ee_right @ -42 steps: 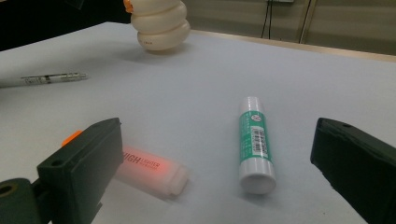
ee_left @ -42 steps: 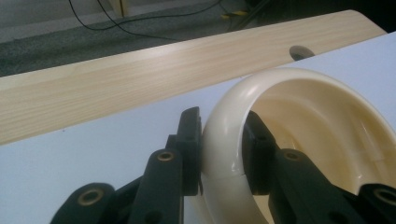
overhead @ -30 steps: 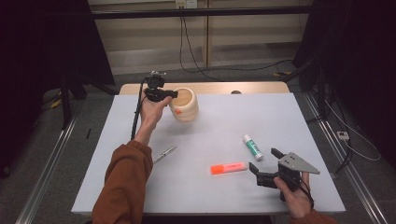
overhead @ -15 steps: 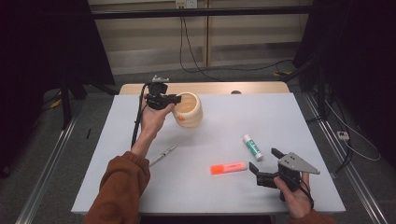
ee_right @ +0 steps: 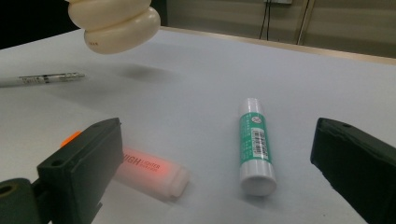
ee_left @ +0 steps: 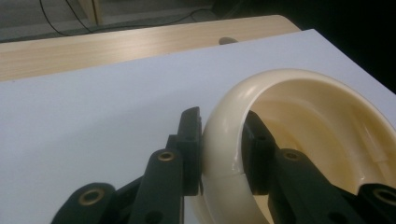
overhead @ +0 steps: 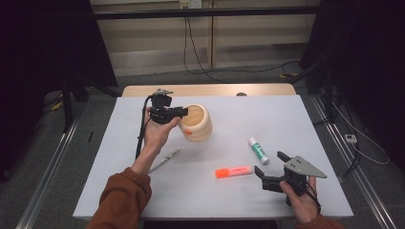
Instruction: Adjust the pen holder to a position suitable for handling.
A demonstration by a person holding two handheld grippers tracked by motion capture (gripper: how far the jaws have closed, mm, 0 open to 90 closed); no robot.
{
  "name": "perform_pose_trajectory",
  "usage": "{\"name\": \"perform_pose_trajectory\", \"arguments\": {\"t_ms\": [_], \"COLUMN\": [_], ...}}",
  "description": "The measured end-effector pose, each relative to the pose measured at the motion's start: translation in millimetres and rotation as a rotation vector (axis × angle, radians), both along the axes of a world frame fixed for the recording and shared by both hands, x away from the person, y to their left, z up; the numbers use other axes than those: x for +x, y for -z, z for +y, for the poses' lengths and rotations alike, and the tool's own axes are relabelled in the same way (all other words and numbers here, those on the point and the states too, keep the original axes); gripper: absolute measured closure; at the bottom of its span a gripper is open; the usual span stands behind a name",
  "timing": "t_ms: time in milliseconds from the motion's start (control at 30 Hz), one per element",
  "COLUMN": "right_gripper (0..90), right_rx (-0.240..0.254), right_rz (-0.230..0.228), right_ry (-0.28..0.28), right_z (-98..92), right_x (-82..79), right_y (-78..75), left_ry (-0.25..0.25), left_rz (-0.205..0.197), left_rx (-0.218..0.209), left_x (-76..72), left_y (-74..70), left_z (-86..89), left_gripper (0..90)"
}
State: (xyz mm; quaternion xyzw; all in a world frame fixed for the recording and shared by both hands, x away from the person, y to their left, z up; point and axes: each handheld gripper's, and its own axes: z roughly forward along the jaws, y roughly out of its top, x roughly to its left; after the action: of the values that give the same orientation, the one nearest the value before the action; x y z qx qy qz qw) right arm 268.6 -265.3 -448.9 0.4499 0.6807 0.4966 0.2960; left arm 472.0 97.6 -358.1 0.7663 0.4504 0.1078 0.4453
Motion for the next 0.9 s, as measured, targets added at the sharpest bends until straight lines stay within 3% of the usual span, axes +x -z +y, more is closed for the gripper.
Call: {"name": "perform_pose_trajectory", "arguments": {"t_ms": [233, 533, 900], "right_gripper": [2.4, 2.4, 2.4], "right_rx": [0.000, -0.001, 0.000], "right_rz": [0.001, 0.002, 0.004], "right_ry": [-0.003, -0.001, -0.002], "right_z": [0.3, -0.1, 0.1], "right_x": [0.3, 0.4, 0.9], "right_y": [0.1, 0.4, 0.6], "left_ry": [-0.001, -0.019, -0.033], "left_rz": [0.014, 0.080, 0.116], "left_rx": [0.019, 0.006, 0.059], "left_x": [-9.8, -13.2, -14.5], "left_y": [4.9, 24.0, 35.5], "left_z": [-13.7, -30.0, -51.4], "left_gripper": [73.1, 72.9, 72.6]}}
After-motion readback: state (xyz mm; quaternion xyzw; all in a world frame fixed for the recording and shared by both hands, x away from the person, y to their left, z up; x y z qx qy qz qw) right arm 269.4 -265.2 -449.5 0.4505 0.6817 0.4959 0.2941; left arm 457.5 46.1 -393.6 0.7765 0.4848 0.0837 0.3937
